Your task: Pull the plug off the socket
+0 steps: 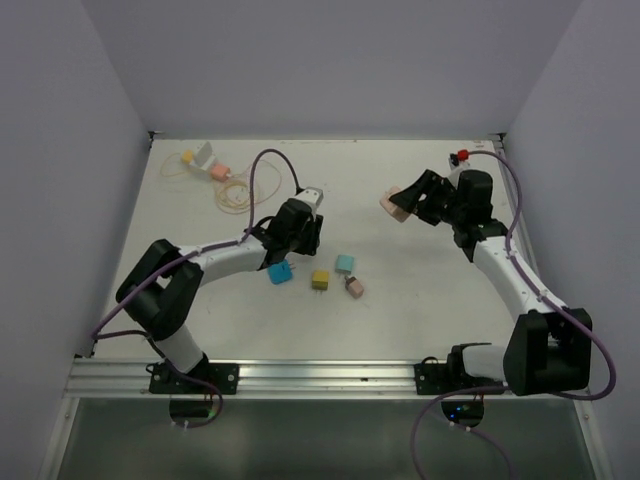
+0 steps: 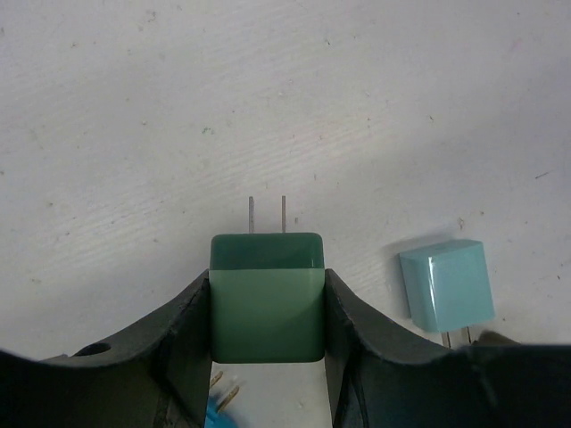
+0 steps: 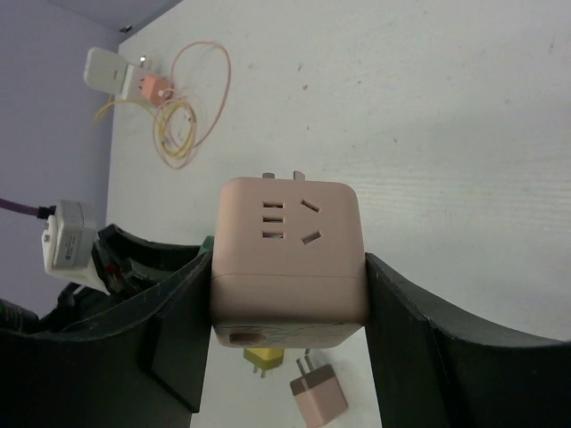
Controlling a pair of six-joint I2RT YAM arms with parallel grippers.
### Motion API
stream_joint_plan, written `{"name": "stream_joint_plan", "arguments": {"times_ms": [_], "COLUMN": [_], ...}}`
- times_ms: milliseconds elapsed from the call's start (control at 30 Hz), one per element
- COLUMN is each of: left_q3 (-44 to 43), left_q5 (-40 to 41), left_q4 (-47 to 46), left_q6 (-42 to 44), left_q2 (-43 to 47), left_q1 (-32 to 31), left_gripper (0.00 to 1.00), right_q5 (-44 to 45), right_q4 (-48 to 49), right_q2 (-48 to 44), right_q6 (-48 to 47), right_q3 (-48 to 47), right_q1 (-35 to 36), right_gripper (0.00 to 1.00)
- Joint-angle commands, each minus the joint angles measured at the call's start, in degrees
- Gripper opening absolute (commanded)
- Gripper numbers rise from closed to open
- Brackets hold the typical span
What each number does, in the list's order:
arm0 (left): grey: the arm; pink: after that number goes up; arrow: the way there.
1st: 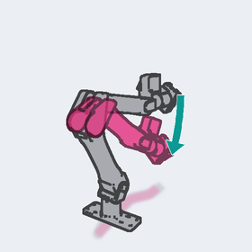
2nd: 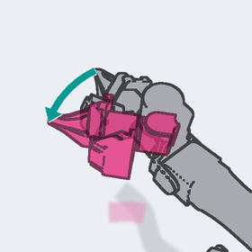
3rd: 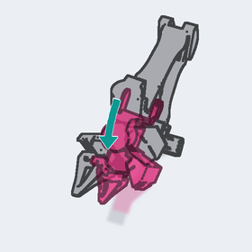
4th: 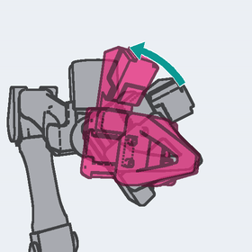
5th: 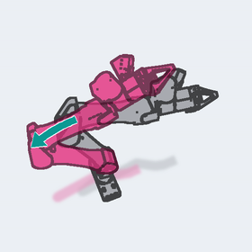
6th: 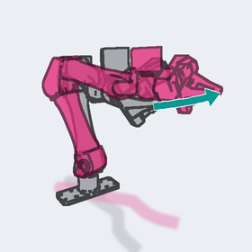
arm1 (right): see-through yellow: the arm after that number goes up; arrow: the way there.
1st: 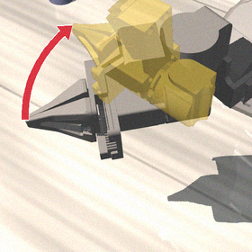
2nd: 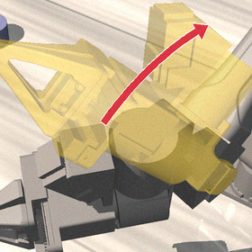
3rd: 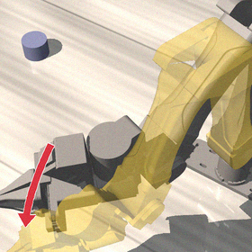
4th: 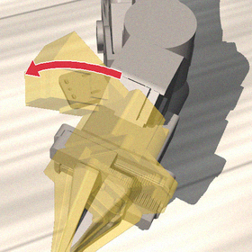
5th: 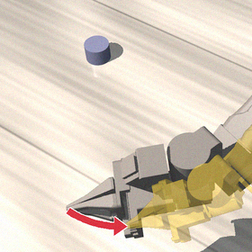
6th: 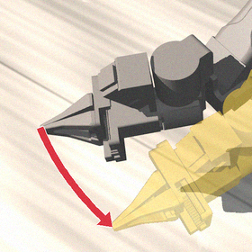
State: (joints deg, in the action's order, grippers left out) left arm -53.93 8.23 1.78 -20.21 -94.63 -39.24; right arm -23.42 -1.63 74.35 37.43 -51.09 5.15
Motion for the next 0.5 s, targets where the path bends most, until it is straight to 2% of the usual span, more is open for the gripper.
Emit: {"name": "stream_joint_plan", "arguments": {"times_ms": [0, 133, 267, 467], "left_q3": [-2.84, -3.55, -2.85, -1.96], "left_q5": [-0.67, -0.32, -0.23, -1.28], "left_q4": [-5.65, -5.56, -6.44, -6.44], "left_q6": [2.8, 2.72, 1.14, 0.34], "left_q2": [-4.67, -7.67, -8.11, -7.06], "left_q1": [0.74, 1.19, 1.19, 1.1], "left_gripper": [0.15, 0.23, 0.38, 0.5], "right_q5": [5.39, 11.45, 16.9, 31.22], "right_q4": [-3.37, -6.19, -7.77, -11.19], "right_q2": [-4.03, -5.17, -5.0, -5.26], "right_q6": [-5.08, -7.54, -9.13, -11.24], "right_q3": [0.81, 1.61, 1.7, 2.22], "right_q1": [0.04, 0.04, 0.04, 0.39], "right_gripper": [0.0, 0.0, 0.0, 0.0]}}
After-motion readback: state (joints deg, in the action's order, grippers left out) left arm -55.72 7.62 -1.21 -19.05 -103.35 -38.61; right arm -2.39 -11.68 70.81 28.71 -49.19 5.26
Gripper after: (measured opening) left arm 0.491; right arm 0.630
